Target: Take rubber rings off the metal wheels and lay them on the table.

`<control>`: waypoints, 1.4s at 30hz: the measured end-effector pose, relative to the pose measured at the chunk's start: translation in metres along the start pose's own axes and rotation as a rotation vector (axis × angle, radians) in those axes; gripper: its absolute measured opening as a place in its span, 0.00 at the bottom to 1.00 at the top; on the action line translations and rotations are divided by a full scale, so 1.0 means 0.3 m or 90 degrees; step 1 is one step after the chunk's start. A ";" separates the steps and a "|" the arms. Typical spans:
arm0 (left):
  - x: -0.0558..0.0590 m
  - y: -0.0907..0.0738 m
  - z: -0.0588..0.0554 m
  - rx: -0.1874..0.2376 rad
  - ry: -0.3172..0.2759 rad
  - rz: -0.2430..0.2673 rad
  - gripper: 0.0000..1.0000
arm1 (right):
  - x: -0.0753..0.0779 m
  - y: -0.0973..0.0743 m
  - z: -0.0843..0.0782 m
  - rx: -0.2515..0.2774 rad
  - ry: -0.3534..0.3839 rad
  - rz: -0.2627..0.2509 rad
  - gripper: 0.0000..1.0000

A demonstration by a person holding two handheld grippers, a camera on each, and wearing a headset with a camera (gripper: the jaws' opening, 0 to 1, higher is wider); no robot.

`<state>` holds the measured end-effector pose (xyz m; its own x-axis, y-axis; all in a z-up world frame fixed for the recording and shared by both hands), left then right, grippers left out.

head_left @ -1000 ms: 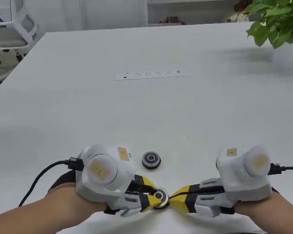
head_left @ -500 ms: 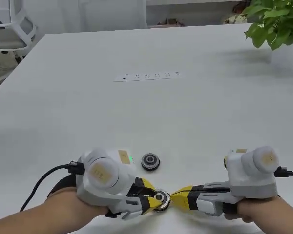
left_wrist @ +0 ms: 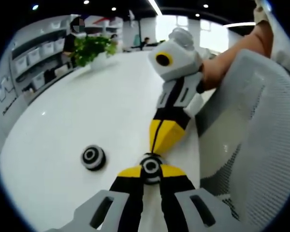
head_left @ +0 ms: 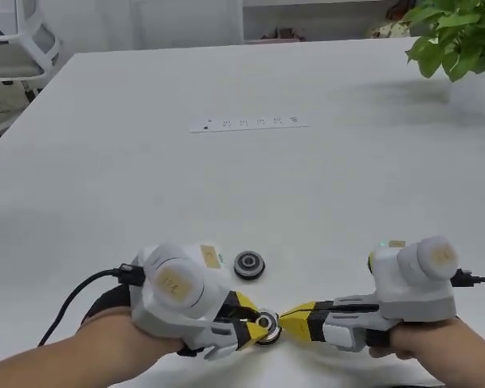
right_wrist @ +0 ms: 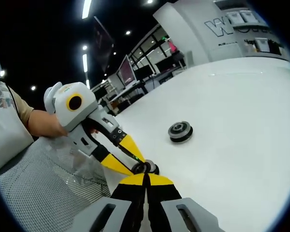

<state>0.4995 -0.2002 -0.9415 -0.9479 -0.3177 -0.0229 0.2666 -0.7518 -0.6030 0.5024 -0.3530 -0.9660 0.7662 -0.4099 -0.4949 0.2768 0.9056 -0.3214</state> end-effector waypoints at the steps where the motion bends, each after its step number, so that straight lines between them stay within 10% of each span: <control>1: 0.000 0.000 0.000 0.000 0.000 0.000 0.12 | -0.003 0.001 0.000 0.002 -0.005 0.003 0.00; 11: 0.000 0.000 0.002 0.000 0.000 0.000 0.12 | -0.024 0.018 0.005 0.006 -0.021 0.032 0.00; 14: 0.002 0.001 0.001 -0.002 0.004 -0.002 0.11 | -0.060 0.024 0.010 0.011 -0.020 0.091 0.00; 42: 0.009 -0.022 0.021 0.030 0.008 -0.020 0.20 | -0.023 0.005 0.021 0.034 -0.063 0.031 0.00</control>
<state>0.4964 -0.1997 -0.9324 -0.9581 -0.2860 -0.0152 0.2441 -0.7877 -0.5657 0.5011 -0.3480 -0.9581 0.8323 -0.3552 -0.4255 0.2670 0.9297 -0.2537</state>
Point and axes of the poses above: the centre of the closed fingertips' face, and the gripper's own axes: y roughly forward along the fingers, x roughly to its right, z roughly out of its top, the point moved 9 cm from there along -y, roughly backward along the fingers, and after that the axes turned 5 degrees about x, right-handed, at the moved point
